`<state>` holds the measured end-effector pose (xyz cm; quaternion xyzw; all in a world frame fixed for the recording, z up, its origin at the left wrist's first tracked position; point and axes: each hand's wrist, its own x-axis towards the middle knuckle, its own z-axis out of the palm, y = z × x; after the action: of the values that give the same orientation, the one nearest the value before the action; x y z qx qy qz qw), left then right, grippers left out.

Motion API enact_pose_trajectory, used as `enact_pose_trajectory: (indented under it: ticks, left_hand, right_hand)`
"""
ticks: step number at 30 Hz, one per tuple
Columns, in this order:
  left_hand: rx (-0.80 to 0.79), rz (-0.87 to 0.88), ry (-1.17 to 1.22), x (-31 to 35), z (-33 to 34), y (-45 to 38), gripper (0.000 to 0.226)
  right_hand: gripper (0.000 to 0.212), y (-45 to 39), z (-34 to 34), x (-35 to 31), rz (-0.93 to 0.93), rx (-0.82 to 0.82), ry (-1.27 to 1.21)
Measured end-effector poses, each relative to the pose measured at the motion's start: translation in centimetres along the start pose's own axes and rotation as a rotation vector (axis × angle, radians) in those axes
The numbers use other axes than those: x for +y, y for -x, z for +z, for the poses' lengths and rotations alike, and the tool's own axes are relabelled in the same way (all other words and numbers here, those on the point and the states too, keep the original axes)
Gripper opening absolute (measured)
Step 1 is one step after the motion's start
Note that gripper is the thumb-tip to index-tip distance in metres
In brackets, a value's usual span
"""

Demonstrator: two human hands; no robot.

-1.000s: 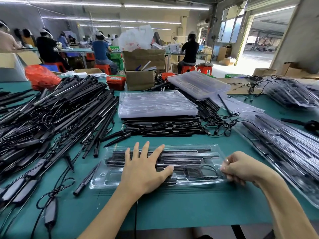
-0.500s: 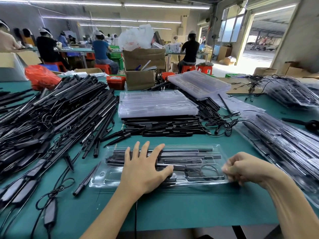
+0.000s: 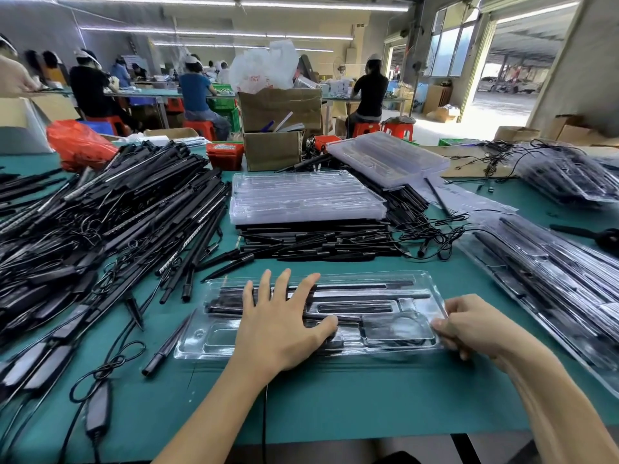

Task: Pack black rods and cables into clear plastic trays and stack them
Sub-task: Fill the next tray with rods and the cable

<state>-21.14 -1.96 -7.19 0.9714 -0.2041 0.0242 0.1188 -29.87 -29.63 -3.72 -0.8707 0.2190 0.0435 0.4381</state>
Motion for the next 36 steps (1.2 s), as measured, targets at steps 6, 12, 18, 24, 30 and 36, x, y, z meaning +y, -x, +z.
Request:
enact_pose_trajectory:
  ticks: [6, 12, 18, 24, 30, 36]
  left_hand:
    - [0.008, -0.009, -0.004, 0.1, 0.1, -0.1, 0.082]
    - [-0.001, -0.014, -0.003, 0.1, 0.1, -0.1, 0.083]
    - [0.009, -0.013, -0.008, 0.1, 0.1, -0.1, 0.083]
    - [0.005, -0.01, -0.012, 0.1, 0.2, -0.2, 0.082]
    - [0.016, -0.012, 0.0, 0.1, 0.1, 0.0, 0.084]
    - [-0.005, -0.014, -0.001, 0.2, 0.0, -0.2, 0.083]
  right_hand:
    - [0.033, 0.0, -0.3, -0.3, -0.002, -0.035, -0.08]
    - [0.023, -0.1, -0.8, -0.4, 0.044, -0.057, -0.265]
    - [0.031, -0.5, -0.2, -0.3, -0.005, -0.029, -0.075]
    - [0.03, -0.5, 0.3, 0.3, 0.005, -0.007, -0.063]
    - [0.028, -0.2, -0.2, 0.0, 0.031, -0.019, -0.062]
    - [0.035, -0.3, 0.0, -0.3, 0.014, -0.01, 0.012]
